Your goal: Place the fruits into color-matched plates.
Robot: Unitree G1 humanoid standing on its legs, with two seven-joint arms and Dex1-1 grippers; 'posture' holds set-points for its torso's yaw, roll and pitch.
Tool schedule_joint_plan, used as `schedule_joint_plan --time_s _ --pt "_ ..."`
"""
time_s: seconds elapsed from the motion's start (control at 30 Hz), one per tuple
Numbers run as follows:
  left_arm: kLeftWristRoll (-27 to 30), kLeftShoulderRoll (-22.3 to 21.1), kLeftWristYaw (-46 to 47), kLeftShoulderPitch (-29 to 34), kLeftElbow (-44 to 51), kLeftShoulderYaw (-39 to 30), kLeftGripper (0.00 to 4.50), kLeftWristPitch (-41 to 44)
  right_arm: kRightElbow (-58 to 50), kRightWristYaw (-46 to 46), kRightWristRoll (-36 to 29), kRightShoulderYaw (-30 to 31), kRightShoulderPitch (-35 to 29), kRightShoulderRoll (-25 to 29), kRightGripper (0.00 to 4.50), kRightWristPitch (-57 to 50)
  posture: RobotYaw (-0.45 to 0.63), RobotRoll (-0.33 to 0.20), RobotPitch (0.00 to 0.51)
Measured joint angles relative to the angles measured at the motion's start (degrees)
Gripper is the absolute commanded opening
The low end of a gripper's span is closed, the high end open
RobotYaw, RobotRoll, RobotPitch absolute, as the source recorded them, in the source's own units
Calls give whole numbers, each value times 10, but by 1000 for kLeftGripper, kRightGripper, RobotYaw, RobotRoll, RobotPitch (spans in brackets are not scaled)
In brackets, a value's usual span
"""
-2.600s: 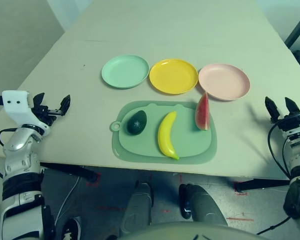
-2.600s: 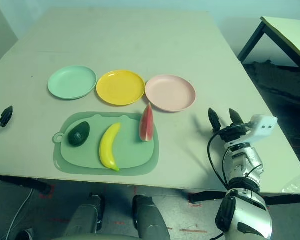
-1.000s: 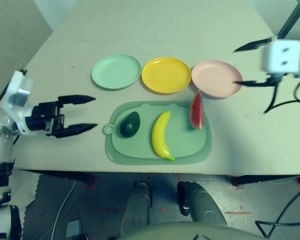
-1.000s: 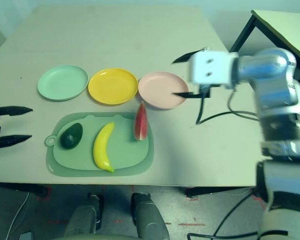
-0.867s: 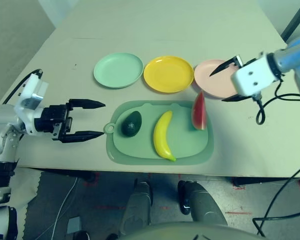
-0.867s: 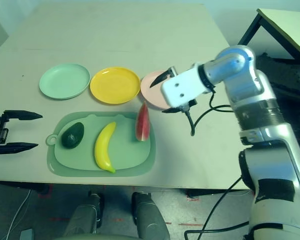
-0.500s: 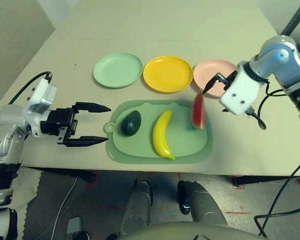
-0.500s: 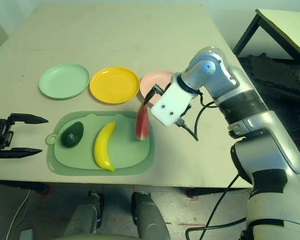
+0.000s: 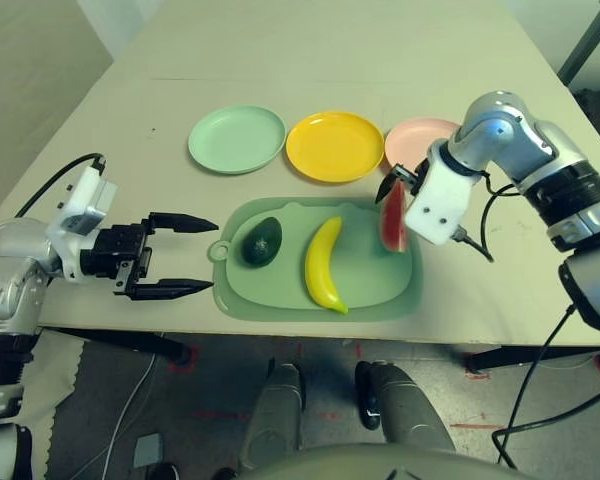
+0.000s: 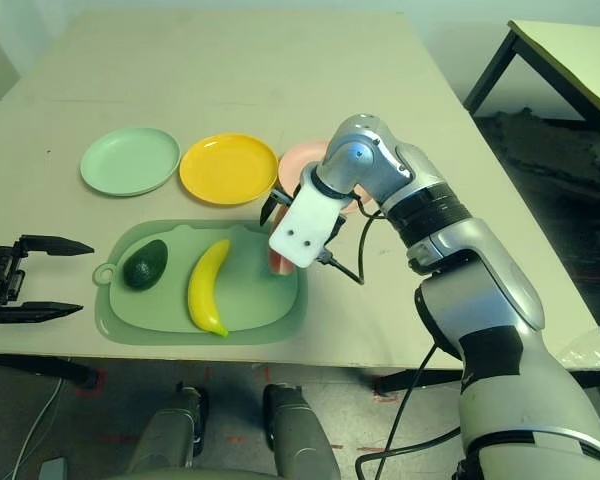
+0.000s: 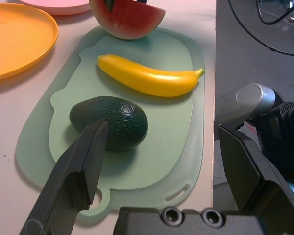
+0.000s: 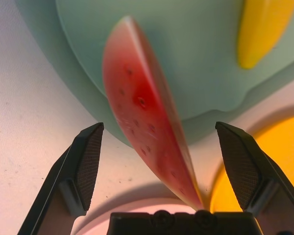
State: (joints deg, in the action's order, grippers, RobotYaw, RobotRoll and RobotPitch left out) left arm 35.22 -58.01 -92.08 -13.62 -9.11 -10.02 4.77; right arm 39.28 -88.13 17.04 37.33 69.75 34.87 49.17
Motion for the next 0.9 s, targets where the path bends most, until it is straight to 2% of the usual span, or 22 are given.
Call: schedule_joint_plan --time_s 0.3,0.4,0.57,0.6,0.9 --pt "0 0 0 5 13 -3 4500 3 64 51 67 21 0 -26 4482 41 46 0 214" --pt "0 0 2 6 20 -5 4500 5 76 65 83 20 4 -29 3990 43 47 0 215" --pt "0 0 9 8 31 -6 4500 12 94 84 104 20 7 -32 2260 41 43 0 213" --pt "0 0 9 8 31 -7 4500 13 96 85 104 20 10 -32 2105 42 41 0 213" --pt "-12 0 11 -2 31 -7 4500 15 101 61 88 20 15 -31 2093 37 19 0 203"
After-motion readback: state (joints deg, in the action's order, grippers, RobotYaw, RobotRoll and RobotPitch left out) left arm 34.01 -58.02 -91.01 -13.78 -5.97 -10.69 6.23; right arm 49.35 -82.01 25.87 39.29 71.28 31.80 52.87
